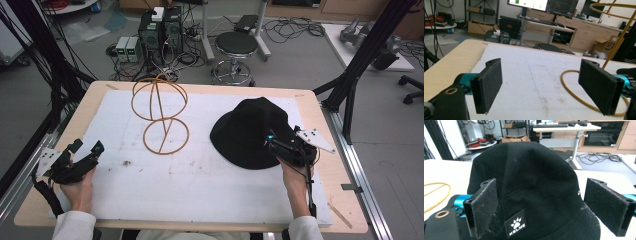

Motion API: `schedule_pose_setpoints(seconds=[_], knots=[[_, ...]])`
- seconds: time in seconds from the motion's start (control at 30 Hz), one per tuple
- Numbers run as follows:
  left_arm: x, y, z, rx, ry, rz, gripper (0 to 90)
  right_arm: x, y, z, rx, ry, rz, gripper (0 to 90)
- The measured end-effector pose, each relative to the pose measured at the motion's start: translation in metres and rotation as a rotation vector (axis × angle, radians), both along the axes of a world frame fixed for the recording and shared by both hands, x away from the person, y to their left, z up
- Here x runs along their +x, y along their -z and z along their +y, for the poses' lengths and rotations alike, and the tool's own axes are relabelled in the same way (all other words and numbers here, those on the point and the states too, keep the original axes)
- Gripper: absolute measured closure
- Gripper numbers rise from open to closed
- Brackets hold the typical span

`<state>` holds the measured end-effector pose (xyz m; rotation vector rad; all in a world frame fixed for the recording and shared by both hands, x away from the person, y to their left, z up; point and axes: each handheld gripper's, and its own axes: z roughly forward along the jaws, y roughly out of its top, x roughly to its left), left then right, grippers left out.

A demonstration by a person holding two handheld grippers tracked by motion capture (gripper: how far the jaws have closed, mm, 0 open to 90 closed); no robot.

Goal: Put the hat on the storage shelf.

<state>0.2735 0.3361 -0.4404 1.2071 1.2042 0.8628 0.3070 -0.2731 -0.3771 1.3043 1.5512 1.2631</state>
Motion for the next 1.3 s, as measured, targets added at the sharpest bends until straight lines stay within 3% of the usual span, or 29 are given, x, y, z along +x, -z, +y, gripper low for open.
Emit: schedule_pose_setpoints(seconds=[0.3, 0.6, 0.77, 0.87, 1.07, 1.17, 1.3], knots=[[0.001, 0.0, -0.001, 0.004, -0.006, -0.003, 19.7, 0.015, 0.002, 0.005, 0.015, 0.013, 0.024, 12.0], [0.003, 0.0, -0.001, 0.003, -0.003, -0.005, 19.7, 0.031, 0.003, 0.021, -0.024, 0.001, 0.048, 12.0], [0.004, 0.0, -0.002, 0.0, -0.002, -0.005, 19.7, 0.041, 0.011, 0.029, -0.026, 0.001, 0.091, 12.0], [0.004, 0.0, -0.002, -0.001, -0.001, -0.004, 19.7, 0.045, 0.016, 0.034, -0.063, 0.012, 0.108, 12.1], [0.004, 0.0, -0.002, -0.001, -0.001, -0.005, 19.7, 0.05, 0.02, 0.04, -0.071, 0.047, 0.101, 12.3], [0.004, 0.0, -0.002, -0.002, -0.003, -0.004, 19.7, 0.05, 0.021, 0.041, -0.072, 0.062, 0.114, 24.7], [0.004, 0.0, -0.001, -0.003, -0.001, -0.001, 20.2, 0.051, 0.021, 0.041, -0.015, 0.026, 0.142, 45.9]])
